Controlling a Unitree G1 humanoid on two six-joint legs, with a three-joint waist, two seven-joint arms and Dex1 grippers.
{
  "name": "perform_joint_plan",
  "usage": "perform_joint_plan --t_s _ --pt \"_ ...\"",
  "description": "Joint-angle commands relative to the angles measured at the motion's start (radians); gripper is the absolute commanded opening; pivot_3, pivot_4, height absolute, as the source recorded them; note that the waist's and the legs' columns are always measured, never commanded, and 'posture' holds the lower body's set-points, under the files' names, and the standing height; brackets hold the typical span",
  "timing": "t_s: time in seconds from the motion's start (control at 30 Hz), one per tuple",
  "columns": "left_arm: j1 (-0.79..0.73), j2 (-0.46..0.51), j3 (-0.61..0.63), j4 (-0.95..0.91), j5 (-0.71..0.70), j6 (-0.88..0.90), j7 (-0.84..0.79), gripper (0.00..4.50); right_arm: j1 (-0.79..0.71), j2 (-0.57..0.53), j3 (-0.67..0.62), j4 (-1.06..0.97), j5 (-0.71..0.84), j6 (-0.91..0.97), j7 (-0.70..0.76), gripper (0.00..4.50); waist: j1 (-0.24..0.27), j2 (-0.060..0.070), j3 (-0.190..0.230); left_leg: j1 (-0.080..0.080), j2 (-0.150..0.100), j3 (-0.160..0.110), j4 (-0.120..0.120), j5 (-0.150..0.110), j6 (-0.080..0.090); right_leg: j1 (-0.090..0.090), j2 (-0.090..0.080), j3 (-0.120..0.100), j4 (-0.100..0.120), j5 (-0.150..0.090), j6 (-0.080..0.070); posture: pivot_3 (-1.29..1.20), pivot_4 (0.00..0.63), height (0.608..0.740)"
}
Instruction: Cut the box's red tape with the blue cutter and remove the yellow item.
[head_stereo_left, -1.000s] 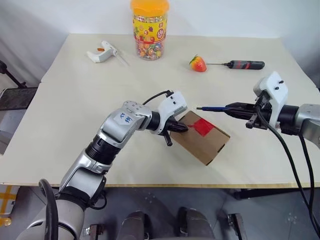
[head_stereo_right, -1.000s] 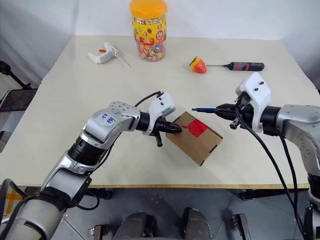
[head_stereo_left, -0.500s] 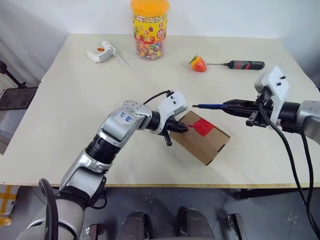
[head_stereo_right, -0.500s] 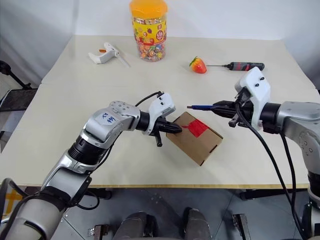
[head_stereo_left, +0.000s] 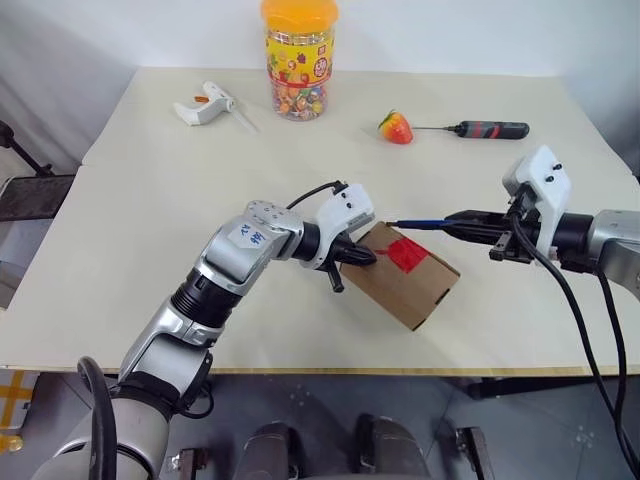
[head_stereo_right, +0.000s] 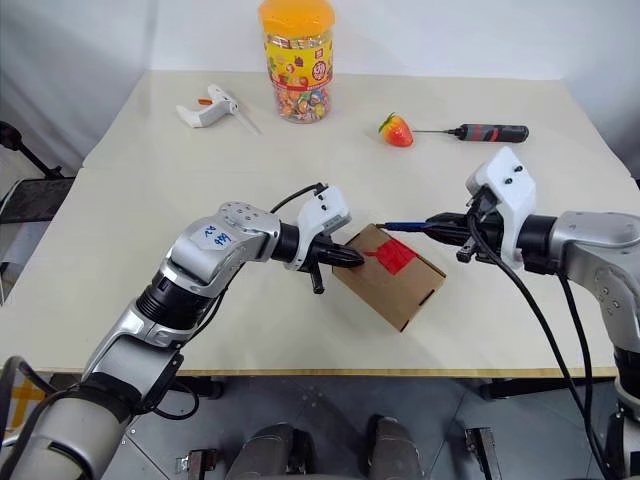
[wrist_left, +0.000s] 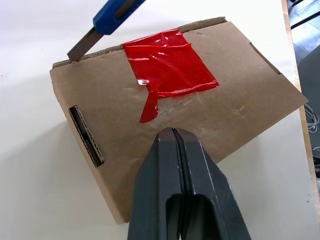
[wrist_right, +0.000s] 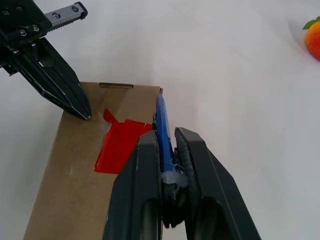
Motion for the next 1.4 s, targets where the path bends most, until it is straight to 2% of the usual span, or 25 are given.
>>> perform_joint_plan --t_s 0.03,0.4,0.9,1.13,1.4 --pt "-0.006 0.003 -0.003 -0.003 0.010 0.006 -0.008 0.00 0.010 -0.031 -0.034 -0.020 -0.003 -0.009 0.009 0.15 0.000 0.000 0.000 0.000 0.000 0.000 0.000 0.000 0.000 0.000 0.000 0.000 0.000 0.000 0.000 0.00 0.150 0.740" --pt "-0.010 0.000 -0.008 0.005 0.013 0.015 -0.005 0.00 0.053 -0.072 -0.040 -0.051 0.022 0.022 0.026 0.15 0.001 0.000 0.000 0.000 0.000 0.000 0.000 0.000 0.000 0.000 0.000 0.000 0.000 0.000 0.000 0.00 0.150 0.740" --pt "-0.038 -0.036 -0.061 0.041 0.058 0.123 0.066 0.00 -0.028 -0.189 0.029 -0.012 0.028 0.100 0.112 0.15 0.002 0.000 0.000 0.002 0.000 -0.001 0.001 0.000 0.000 0.002 0.000 0.000 0.001 0.000 0.000 0.00 0.150 0.740" --pt "-0.024 -0.065 -0.097 -0.010 0.048 0.208 0.092 0.00 -0.052 -0.183 0.082 -0.007 0.027 0.139 0.119 0.15 0.003 0.000 0.000 0.003 0.000 -0.001 0.002 0.000 0.000 0.004 -0.001 0.000 0.001 0.000 0.000 0.00 0.150 0.740" --pt "-0.031 -0.096 -0.107 -0.003 0.048 0.275 0.129 0.00 -0.078 -0.232 0.107 0.010 0.022 0.173 0.157 0.15 0.004 -0.001 -0.001 0.005 0.000 -0.002 0.002 0.000 0.000 0.006 -0.002 0.000 0.002 0.000 0.000 0.00 0.150 0.740"
